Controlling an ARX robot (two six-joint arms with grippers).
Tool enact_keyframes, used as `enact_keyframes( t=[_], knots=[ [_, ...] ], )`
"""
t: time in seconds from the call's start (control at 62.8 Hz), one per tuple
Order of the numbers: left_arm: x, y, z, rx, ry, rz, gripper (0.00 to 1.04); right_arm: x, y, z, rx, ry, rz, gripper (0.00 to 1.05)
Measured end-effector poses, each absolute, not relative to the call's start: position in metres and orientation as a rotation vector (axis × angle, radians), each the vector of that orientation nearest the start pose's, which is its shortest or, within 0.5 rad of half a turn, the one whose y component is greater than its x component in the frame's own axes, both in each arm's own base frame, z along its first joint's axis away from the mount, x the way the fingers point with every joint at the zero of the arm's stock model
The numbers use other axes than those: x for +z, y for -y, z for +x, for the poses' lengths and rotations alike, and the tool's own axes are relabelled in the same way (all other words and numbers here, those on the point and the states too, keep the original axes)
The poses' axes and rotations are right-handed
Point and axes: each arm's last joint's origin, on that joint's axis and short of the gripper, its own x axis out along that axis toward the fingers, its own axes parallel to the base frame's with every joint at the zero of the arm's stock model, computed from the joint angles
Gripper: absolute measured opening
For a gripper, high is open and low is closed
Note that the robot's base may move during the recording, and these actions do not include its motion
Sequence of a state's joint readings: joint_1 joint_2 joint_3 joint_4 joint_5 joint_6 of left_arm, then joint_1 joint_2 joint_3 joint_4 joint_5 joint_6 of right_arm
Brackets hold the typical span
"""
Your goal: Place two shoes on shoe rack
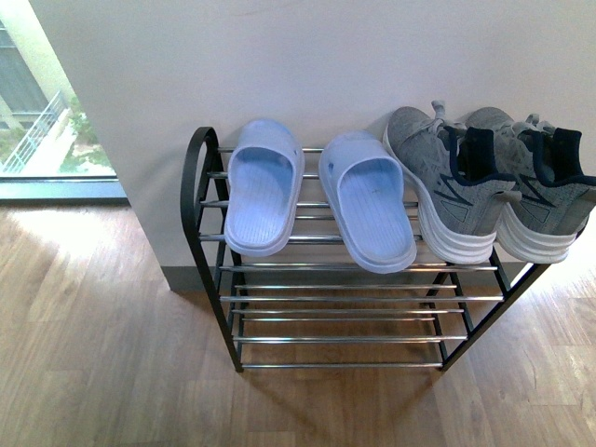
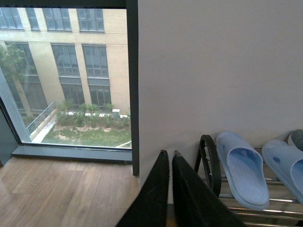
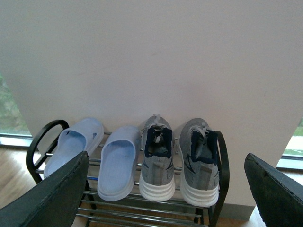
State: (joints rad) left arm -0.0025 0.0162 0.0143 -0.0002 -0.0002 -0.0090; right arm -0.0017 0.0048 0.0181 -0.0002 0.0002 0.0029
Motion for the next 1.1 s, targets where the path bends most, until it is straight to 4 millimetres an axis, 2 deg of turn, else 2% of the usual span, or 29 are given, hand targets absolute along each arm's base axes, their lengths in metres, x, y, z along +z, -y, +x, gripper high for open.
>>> enact_keyframes(
  t=[0.096, 0.318, 0.446, 0.494, 1.099],
  knots=[
    [0.1671, 0.0002, 0.0978, -0.002, -0.002, -0.009, 0.25, 0.1693, 0.0002, 0.0969, -0.002, 0.013, 0.003, 0.95],
    [0.1671, 0.0002, 0.0978, 0.0, -0.002, -0.009, 0.78, 0.1693, 0.0001, 0.0969, 0.002, 0.013, 0.003, 0.95],
    [0.1671, 0.0002, 0.0978, 0.0, -0.002, -0.008, 0.97, 0.1693, 0.0001, 0.0969, 0.001, 0.013, 0.003, 0.95],
    [0.1671, 0.0002, 0.0978, -0.001, -0.002, -0.007, 0.95, 0.1693, 0.0001, 0.0969, 0.0, 0.013, 0.003, 0.95],
    [0.1671, 0.0002, 0.0978, -0.002, -0.002, -0.007, 0.95, 0.1693, 0.0001, 0.0969, -0.002, 0.013, 0.003, 0.95]
  ],
)
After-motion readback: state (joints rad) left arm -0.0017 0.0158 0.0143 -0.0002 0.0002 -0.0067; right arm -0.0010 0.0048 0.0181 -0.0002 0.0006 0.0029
